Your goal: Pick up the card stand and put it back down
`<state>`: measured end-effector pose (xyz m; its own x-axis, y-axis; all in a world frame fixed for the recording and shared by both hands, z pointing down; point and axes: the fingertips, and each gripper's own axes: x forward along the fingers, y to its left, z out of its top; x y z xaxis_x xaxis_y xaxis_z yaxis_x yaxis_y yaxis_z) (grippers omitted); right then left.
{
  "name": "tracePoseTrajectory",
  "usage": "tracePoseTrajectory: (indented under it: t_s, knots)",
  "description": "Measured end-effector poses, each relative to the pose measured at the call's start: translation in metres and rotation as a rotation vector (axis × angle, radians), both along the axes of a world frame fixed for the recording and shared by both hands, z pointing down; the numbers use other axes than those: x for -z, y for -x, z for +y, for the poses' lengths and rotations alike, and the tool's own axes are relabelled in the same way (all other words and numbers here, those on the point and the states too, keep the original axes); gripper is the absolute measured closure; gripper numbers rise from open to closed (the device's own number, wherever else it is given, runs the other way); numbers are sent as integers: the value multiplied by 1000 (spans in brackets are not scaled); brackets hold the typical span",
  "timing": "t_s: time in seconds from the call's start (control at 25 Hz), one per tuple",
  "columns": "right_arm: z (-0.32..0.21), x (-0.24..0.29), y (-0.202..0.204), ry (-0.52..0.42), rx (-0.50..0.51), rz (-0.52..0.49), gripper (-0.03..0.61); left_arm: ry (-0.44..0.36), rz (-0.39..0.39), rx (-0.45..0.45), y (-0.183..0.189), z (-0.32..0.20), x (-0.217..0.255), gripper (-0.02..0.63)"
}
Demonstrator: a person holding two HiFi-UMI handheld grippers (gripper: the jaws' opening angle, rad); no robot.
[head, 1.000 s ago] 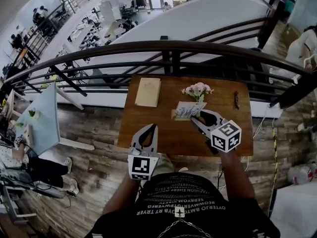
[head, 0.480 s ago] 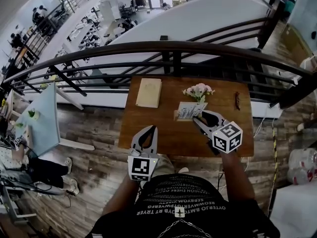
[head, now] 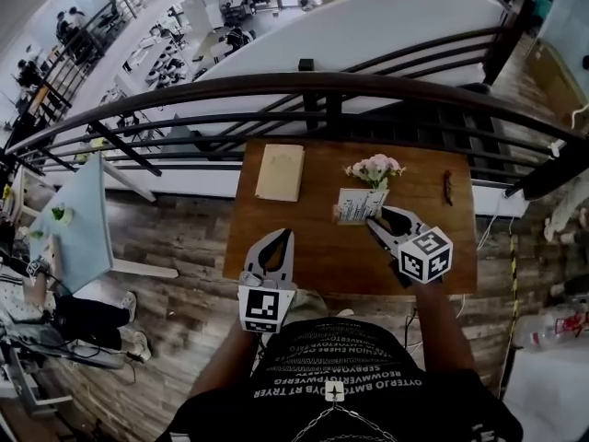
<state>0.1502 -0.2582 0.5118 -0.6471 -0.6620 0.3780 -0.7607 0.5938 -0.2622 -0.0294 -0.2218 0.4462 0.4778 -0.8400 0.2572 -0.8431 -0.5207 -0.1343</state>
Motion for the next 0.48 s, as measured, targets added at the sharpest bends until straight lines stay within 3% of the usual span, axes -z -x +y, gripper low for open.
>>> tracePoseTrajectory:
  t_s: [0.48]
  knots:
    - [-30, -20, 2, 25, -38, -18, 436, 13, -5, 1, 13, -38, -5, 591]
